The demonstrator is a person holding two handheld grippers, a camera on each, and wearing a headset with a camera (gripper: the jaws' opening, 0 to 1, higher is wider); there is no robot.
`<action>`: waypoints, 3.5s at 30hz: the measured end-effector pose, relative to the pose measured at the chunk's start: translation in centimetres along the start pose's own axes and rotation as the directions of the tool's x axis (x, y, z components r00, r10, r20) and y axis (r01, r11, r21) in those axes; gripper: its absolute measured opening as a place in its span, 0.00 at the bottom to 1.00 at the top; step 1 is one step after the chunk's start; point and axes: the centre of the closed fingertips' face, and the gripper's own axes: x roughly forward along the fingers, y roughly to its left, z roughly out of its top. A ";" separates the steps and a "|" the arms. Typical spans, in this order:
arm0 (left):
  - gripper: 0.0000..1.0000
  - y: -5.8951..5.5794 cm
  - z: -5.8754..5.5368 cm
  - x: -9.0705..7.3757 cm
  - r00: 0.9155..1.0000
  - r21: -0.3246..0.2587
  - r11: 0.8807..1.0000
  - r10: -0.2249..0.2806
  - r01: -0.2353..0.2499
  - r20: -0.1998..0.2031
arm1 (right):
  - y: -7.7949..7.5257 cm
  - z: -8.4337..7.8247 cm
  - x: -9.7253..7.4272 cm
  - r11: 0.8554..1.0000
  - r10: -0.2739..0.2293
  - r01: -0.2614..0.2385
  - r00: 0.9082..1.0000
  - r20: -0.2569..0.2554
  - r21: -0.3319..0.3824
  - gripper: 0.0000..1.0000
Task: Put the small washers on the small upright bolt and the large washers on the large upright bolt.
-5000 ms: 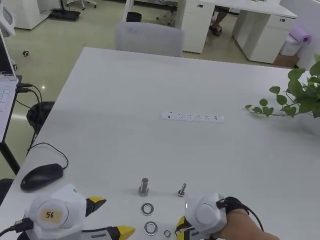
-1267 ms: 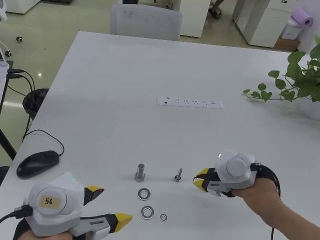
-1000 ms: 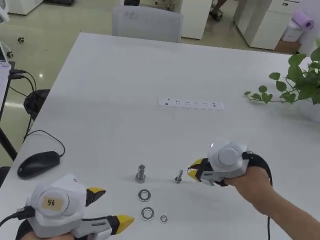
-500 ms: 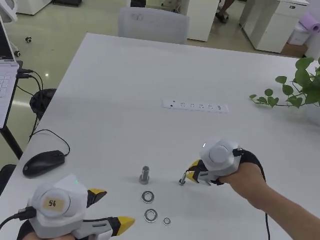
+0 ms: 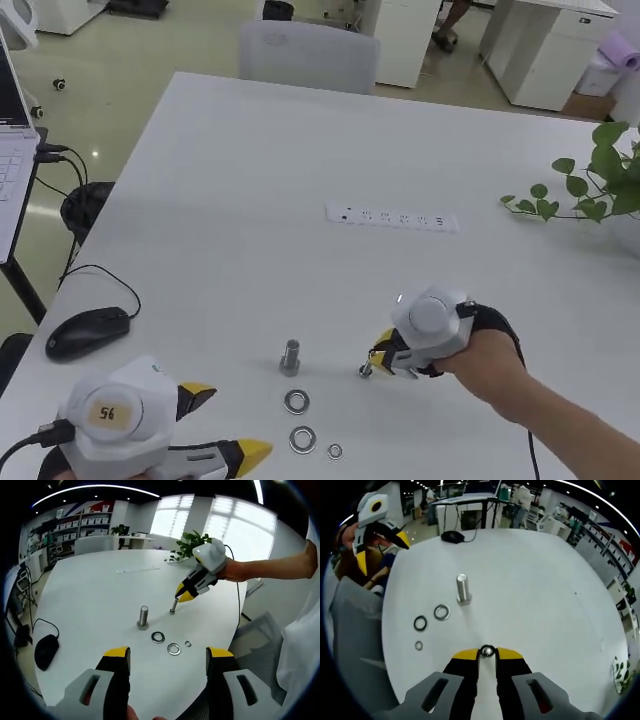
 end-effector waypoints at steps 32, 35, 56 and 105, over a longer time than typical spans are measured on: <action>0.61 0.0 -0.3 -0.1 1.000 -0.003 1.000 0.000 0.000 -0.006 | 0.3 -0.2 0.6 0.997 0.012 -0.019 0.996 -0.091 -0.073 0.13; 0.61 0.0 -0.4 0.0 1.000 -0.005 1.000 0.001 -0.001 -0.006 | 0.3 -0.3 0.8 0.997 0.013 -0.020 0.995 -0.095 -0.073 0.13; 0.61 0.1 -0.5 -0.3 1.000 -0.008 1.000 0.004 -0.004 -0.008 | 1.0 -2.0 4.1 0.997 0.044 -0.053 0.988 -0.147 -0.060 0.14; 0.61 -0.9 -2.7 -0.6 1.000 0.003 1.000 -0.008 0.008 -0.017 | 6.5 -4.0 -3.4 0.975 -0.143 0.119 0.983 0.114 0.189 0.29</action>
